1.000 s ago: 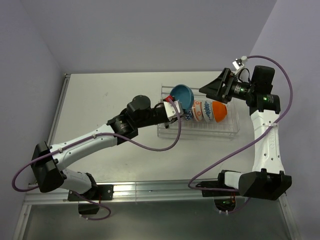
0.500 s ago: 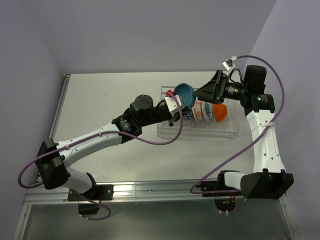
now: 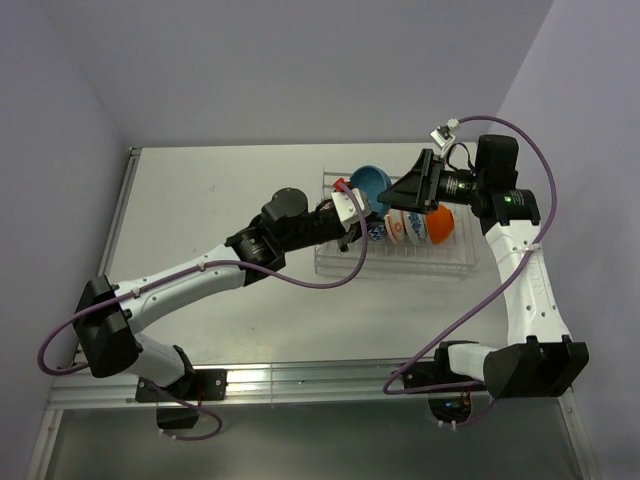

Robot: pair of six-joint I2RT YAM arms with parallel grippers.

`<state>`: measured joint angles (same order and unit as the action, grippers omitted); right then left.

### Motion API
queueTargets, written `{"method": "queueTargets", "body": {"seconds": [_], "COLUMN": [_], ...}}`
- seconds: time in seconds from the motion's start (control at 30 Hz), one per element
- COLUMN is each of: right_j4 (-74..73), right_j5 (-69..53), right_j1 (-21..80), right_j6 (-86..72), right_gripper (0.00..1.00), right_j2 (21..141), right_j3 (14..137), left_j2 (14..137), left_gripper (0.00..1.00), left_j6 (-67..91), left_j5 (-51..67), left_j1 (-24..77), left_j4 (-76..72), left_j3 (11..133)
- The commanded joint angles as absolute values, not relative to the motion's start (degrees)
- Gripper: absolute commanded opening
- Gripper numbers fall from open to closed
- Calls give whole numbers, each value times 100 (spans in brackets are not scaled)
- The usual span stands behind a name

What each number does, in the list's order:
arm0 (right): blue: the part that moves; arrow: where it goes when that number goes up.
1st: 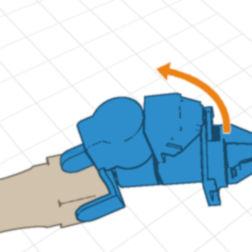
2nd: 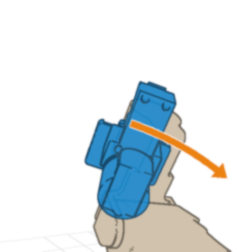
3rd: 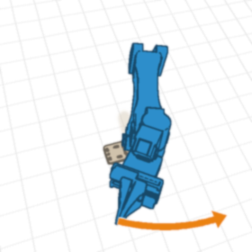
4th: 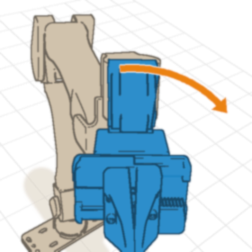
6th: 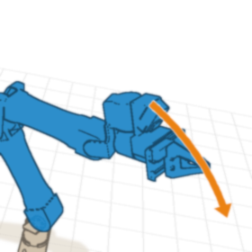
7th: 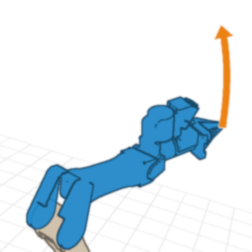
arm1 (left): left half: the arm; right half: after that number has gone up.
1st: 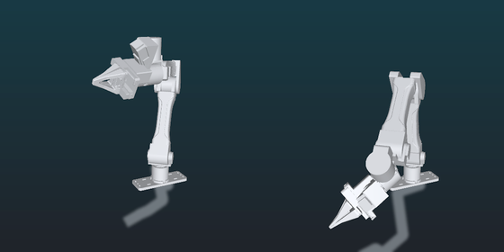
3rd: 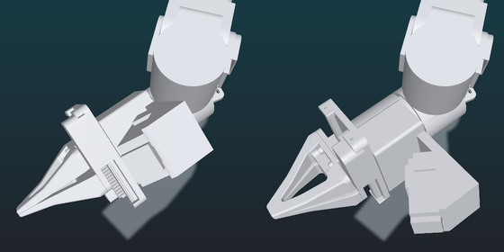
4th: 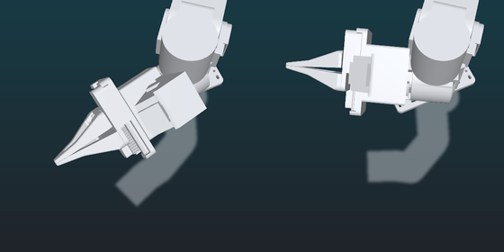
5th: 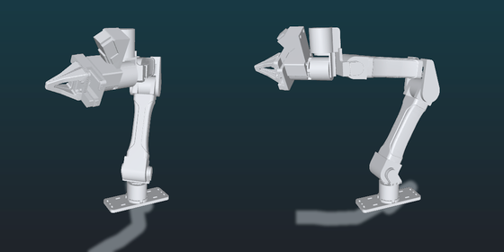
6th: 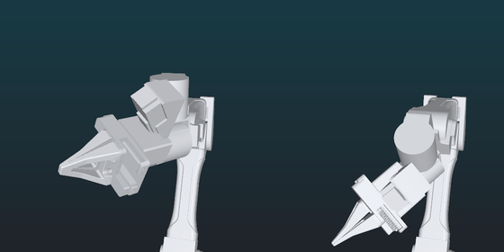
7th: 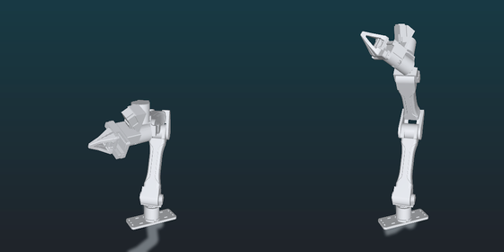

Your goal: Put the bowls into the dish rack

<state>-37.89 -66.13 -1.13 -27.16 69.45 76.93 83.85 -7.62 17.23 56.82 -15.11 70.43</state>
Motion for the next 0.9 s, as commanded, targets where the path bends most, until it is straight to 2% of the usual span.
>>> {"method": "queueTargets", "body": {"seconds": [0.0,0.07,0.27,0.43,0.6,0.67,0.77,0.8,0.87], "right_j4": [-3472,-3402,-3428,-3436,-3533,-3516,-3481,-3463,-3437], "right_j5": [-6776,-6855,-6952,-6952,-6873,-6873,-6812,-6794,-6750], "right_j1": [-53,-53,-26,-26,-26,-26,-26,-26,-26], "right_j6": [-2698,-2733,-2725,-2716,-2628,-2645,-2611,-2593,-2593], "right_gripper": [73,70,70,78,78,75,61,44,24], "right_j2": [6820,6803,6812,6812,6873,6899,6934,6935,6961], "right_j3": [7699,7664,7717,7708,7752,7752,7769,7761,7752], "left_j2": [8323,8297,8314,8358,8385,8402,8385,8385,8376], "left_gripper": [0,0,0,0,0,0,0,0,4], "left_j6": [-668,-677,-668,-677,-650,-633,-615,-607,-615], "left_j5": [1846,1828,1854,1872,1916,1925,1916,1925,1951], "left_j1": [5669,5669,5669,5669,5669,5669,5669,5669,5669], "left_j4": [-1775,-1767,-1723,-1670,-1635,-1617,-1626,-1600,-1556], "left_j3": [7295,7260,7260,7312,7374,7383,7374,7383,7392]}}
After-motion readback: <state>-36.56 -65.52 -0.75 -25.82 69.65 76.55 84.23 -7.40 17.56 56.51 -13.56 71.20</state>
